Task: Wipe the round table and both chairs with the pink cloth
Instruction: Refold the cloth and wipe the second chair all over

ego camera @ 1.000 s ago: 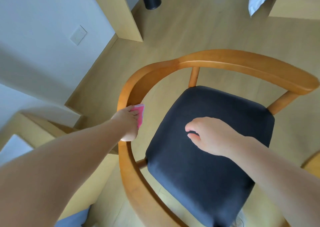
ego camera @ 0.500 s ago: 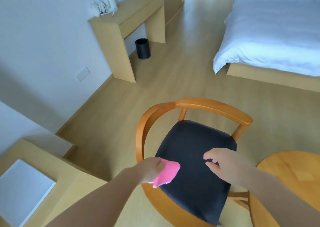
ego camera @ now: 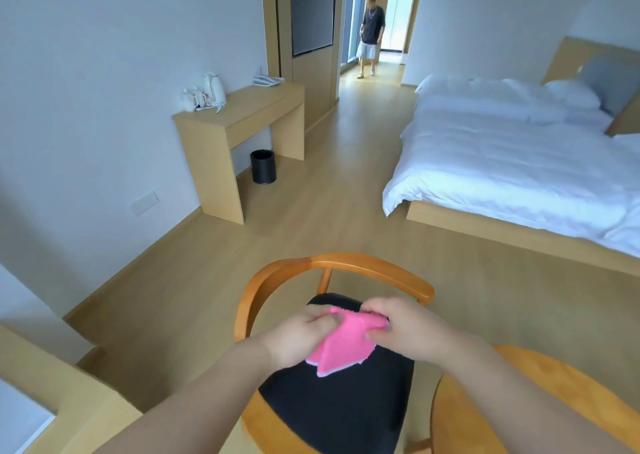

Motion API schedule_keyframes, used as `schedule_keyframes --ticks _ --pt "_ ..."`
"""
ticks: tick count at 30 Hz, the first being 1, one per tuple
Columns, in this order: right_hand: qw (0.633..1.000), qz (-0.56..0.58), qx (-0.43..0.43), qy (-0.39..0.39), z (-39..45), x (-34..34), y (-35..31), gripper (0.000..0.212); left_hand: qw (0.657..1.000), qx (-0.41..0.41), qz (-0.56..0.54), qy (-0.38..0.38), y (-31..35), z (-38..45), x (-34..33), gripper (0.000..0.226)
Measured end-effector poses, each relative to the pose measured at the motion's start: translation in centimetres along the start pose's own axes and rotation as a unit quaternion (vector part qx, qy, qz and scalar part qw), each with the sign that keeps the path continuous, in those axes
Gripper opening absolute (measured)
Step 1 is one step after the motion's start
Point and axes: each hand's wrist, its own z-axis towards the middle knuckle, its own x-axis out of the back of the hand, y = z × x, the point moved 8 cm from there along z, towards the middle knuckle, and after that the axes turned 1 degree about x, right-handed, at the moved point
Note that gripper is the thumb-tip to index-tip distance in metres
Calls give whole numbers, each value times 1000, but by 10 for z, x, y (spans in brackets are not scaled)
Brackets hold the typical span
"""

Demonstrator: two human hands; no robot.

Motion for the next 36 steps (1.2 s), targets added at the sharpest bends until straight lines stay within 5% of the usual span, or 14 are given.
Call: schedule_keyframes --ticks 4,12,18,24,36 --pt "999 30 -43 14 -33 16 25 25 993 -81 79 -20 33 10 -27 17" --pt "970 141 -154 122 -95 31 62 19 979 -135 146 -37 48 58 -51 14" --pt "909 192 -293 226 -137 -12 54 10 941 -206 227 -145 47 67 -64 8" --pt "872 120 -401 253 -197 -74 12 4 906 -224 197 -301 27 25 -103 8" --pt "719 181 -576 344 -361 -201 2 22 834 -257 274 -405 -28 -52 -272 10"
